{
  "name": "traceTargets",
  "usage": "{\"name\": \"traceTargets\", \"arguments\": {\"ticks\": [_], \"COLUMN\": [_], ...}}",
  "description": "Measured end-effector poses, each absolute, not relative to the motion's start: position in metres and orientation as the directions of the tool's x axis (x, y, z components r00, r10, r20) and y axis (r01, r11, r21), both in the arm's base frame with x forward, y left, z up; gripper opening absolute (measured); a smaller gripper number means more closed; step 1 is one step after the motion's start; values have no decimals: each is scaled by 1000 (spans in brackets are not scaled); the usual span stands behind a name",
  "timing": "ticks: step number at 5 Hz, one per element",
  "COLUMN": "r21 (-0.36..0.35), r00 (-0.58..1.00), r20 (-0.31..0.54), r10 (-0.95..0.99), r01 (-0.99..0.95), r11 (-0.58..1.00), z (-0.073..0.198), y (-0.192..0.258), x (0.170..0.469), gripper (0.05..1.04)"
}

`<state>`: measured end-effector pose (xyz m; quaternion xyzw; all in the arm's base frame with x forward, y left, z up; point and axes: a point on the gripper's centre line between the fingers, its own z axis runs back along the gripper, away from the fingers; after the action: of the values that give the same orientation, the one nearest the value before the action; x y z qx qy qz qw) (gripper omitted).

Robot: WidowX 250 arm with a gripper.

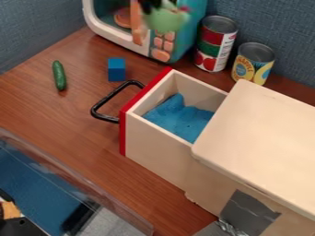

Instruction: Take the green object out of the drawer and put it above the cucumber

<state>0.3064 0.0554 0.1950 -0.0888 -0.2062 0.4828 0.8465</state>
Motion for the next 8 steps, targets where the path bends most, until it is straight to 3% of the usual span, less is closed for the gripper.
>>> {"name": "traceTargets", "arguments": {"ticks": [3,5,6,7,8], "r21": [-212,-94,-65,-70,-104], "r00": [331,278,249,230,201], "r20": [413,407,403,410,364], "r10": [848,870,881,883,910], "r01": [-871,-935,-952,-957,-962], "r11": [444,343,299,282,254], "z": [183,150,138,133,123], "y": [151,202,215,217,217], "x": [320,322,316,315,313], "gripper": [62,61,58,58,58]}}
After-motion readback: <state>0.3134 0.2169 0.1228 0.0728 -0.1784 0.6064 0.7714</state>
